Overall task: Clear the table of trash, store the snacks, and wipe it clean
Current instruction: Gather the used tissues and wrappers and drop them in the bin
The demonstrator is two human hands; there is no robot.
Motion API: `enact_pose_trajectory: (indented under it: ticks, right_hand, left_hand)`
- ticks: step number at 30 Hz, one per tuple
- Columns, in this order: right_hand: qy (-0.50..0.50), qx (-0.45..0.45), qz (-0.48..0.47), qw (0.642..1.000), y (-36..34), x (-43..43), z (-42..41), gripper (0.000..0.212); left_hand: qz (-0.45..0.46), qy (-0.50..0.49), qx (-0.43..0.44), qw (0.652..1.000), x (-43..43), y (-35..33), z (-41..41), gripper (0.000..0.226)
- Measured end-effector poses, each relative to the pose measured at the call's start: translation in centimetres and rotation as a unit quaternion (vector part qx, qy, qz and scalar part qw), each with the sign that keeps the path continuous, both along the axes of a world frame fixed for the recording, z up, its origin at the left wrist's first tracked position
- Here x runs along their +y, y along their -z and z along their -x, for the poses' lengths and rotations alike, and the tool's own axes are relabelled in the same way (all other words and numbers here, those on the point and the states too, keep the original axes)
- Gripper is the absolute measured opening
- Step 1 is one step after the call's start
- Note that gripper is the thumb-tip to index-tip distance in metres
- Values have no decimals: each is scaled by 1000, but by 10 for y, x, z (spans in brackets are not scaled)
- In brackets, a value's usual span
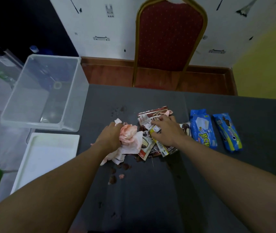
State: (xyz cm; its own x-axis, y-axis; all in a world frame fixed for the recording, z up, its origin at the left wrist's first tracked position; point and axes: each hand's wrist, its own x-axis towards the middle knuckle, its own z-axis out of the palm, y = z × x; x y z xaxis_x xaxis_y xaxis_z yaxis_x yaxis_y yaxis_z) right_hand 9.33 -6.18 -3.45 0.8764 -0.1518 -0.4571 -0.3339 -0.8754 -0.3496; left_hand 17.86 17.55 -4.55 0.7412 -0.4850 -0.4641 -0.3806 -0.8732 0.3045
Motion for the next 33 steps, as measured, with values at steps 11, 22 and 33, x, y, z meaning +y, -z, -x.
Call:
enact_pose_trajectory:
  ticks: [11, 22, 33]
  right_hand:
    - [91, -96, -88, 987, -14, -4, 9, 16]
    - [33, -70, -88, 993, -27, 12, 7, 64]
    - [-11, 3, -23, 1000, -7, 33, -10, 54]
  left_hand:
    - [30, -26, -16, 999, 4, -18, 4, 43]
    - [39, -28, -25, 999, 21, -33, 20, 42]
    - [1, -68, 10, 998, 58, -16, 37, 45]
